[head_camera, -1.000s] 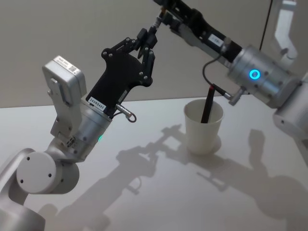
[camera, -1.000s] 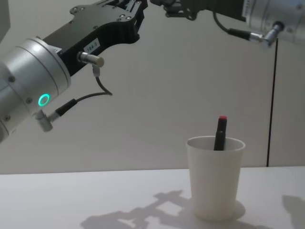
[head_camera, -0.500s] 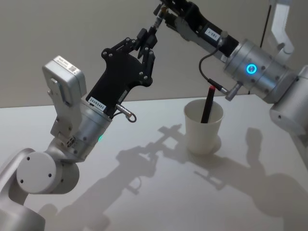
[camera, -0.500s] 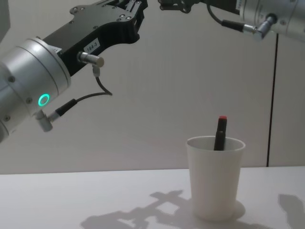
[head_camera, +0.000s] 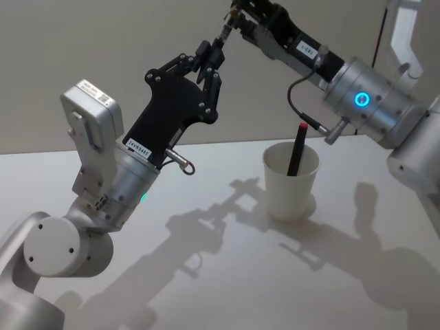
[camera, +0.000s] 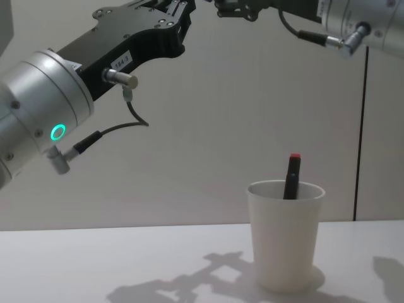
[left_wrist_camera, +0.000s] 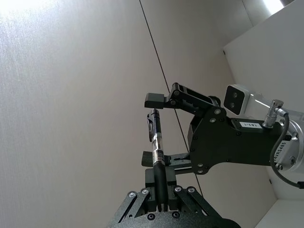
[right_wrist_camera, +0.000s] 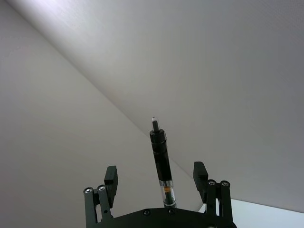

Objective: Place the pen into the pen holder.

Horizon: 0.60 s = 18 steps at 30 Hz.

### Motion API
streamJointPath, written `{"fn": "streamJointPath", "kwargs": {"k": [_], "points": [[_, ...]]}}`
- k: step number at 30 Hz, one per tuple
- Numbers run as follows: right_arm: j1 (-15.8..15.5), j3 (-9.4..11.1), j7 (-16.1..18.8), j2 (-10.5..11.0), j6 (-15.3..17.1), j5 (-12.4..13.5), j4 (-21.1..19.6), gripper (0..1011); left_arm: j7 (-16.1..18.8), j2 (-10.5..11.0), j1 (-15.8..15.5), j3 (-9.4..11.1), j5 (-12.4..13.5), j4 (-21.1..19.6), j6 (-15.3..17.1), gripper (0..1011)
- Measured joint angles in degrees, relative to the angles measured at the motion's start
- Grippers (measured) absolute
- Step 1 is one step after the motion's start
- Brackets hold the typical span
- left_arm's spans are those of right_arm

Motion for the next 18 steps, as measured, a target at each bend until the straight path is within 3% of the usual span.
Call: {"fn": "streamJointPath", "kwargs": {"k": [18], "points": [[0.4, -0.9, 0.0, 0.4, -1.4, -0.7, 0.4, 1002, 0.0, 0.0, 0.0, 0.0, 0.0, 0.0, 0.0, 131]]}}
